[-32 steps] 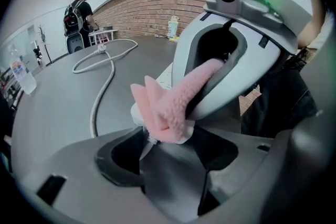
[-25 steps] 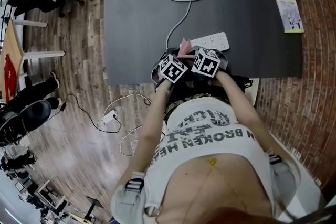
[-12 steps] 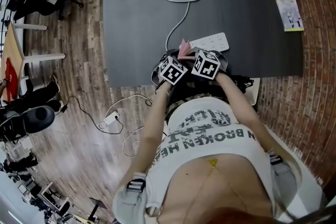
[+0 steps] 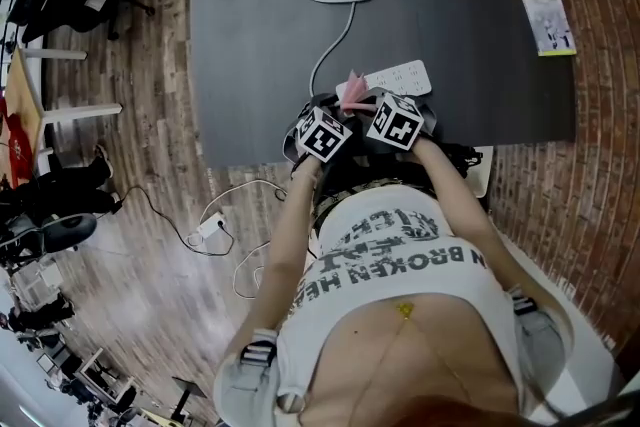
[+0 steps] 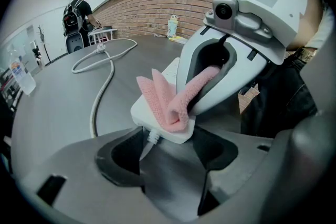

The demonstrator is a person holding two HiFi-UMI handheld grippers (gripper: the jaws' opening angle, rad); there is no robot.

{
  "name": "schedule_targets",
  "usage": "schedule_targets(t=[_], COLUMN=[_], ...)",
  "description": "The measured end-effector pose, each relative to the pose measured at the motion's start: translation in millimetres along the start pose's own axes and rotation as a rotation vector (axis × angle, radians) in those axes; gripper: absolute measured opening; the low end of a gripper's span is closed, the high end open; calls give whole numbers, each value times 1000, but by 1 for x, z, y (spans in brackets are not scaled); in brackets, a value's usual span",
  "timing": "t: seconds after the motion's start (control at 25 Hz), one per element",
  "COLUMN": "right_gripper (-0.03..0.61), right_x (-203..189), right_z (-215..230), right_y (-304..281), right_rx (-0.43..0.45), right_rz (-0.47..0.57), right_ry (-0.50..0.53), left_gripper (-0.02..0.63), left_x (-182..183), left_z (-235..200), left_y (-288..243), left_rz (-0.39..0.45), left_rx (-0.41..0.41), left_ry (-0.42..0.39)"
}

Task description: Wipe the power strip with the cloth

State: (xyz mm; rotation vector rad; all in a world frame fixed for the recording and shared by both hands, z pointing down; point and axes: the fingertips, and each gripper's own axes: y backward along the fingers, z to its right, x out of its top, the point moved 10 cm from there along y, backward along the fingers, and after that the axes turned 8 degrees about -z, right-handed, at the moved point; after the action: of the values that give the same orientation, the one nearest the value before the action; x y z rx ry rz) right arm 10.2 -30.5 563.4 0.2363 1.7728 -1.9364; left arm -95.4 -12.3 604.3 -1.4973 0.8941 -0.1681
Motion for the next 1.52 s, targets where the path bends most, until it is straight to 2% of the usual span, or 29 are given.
schedule_targets(t=[1.52], right_gripper=[15], right_x=[-53], right_z=[23], right_y=[29], right_rx=[-122], right_rz=[14], right_ry=[-171], left_gripper=[279], left_x=[1], left_z=[0], left_y=[-2], left_rz=[-8], left_rx=[0], left_ry=[1])
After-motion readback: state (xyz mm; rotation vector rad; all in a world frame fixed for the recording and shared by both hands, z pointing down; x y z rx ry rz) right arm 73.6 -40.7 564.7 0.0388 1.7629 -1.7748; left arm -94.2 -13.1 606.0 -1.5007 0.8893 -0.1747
